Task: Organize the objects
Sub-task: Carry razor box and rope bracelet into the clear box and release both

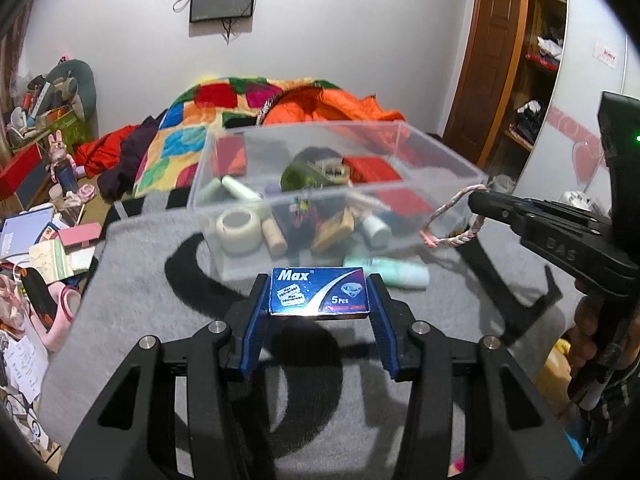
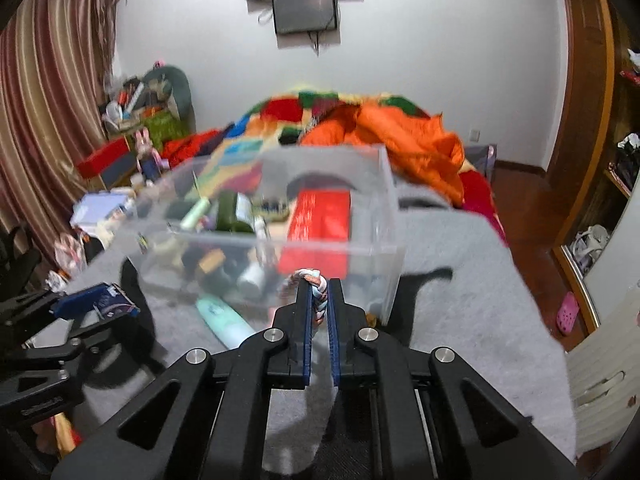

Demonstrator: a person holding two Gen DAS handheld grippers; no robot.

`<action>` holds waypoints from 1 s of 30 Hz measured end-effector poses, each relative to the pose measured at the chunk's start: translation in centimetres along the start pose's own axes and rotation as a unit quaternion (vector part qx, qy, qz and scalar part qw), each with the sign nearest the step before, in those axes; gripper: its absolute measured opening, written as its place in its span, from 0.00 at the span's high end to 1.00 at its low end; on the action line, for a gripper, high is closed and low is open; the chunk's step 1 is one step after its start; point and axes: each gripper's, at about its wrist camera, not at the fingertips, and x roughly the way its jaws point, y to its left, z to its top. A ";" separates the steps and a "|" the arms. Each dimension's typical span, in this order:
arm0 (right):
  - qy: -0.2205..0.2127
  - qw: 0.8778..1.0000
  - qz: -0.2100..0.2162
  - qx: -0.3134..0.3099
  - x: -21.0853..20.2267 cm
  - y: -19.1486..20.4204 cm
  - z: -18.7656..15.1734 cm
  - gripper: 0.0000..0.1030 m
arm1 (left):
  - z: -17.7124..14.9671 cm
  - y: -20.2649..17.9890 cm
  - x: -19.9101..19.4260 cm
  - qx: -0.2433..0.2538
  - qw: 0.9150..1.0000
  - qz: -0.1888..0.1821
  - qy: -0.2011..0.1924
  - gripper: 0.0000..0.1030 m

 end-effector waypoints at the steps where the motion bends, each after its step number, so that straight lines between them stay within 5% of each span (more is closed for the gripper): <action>1: -0.006 1.000 0.002 0.001 -0.4 0.0 0.3 0.94 | 0.4 0.0 -0.1 -0.001 1.000 -0.001 -0.004 0.54; 19: -0.082 0.996 0.032 -0.007 -3.1 0.9 5.9 0.94 | 6.5 1.8 -0.3 -0.023 0.998 0.007 -0.055 0.54; 30: -0.026 0.997 0.071 -0.013 2.8 2.4 6.3 0.94 | 7.4 2.8 4.2 -0.035 0.999 0.009 -0.014 0.54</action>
